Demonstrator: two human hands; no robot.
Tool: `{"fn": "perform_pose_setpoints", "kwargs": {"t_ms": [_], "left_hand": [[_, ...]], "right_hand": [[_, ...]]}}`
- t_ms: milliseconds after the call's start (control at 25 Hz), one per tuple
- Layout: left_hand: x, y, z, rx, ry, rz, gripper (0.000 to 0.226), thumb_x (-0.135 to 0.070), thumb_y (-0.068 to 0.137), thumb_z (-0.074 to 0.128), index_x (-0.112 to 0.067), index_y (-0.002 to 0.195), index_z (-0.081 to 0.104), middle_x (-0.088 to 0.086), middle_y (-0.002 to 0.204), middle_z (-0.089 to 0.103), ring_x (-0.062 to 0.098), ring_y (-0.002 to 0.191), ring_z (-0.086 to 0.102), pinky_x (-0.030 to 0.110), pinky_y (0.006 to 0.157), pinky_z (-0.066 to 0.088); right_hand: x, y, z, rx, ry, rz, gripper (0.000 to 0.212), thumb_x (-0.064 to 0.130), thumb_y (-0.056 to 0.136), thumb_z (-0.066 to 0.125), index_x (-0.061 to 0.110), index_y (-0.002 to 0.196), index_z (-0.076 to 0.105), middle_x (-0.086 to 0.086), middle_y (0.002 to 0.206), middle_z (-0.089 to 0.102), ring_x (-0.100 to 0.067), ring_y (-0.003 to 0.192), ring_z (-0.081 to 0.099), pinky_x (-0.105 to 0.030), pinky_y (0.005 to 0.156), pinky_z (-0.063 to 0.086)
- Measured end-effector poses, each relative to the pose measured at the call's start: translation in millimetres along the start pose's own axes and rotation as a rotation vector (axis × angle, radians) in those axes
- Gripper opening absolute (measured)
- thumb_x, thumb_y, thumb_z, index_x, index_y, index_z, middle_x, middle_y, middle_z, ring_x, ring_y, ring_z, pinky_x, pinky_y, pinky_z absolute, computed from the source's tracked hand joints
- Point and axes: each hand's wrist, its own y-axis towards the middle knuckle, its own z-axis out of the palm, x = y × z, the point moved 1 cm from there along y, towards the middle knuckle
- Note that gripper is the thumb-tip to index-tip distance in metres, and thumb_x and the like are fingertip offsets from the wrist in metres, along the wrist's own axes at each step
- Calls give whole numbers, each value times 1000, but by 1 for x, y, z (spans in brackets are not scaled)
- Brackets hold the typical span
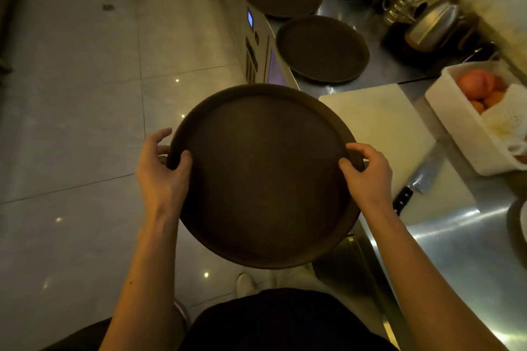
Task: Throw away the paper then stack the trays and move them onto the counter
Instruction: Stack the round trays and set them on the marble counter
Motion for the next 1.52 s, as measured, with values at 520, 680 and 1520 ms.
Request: {"fn": "perform_pose_setpoints", "kwargs": {"t_ms": [520,680,1520], "left_hand": [[-49,137,95,-1,91,13,48,-18,88,66,-26,132,50,-2,107,55,-2,84,53,18,65,46],[-68,174,130,20,116,60,47,-18,88,65,-26,132,50,-6,104,54,-2,84,53,18,66,46],[-76,492,248,418,87,53,47,-20,87,66,-32,130,51,-9,107,58,7,98,55,18,72,43]], "right_hand": [[13,167,52,-2,53,65,31,24,81,65,26,112,65,1,103,57,-18,99,56,-38,92,48],[12,215,59,-8,69,110,29,25,83,64,28,111,63,2,104,56,-14,96,54,-36,91,48],[97,321,188,-398,-27,459,26,21,82,64,29,107,65,1,114,62,-10,99,53,-30,90,44]]}}
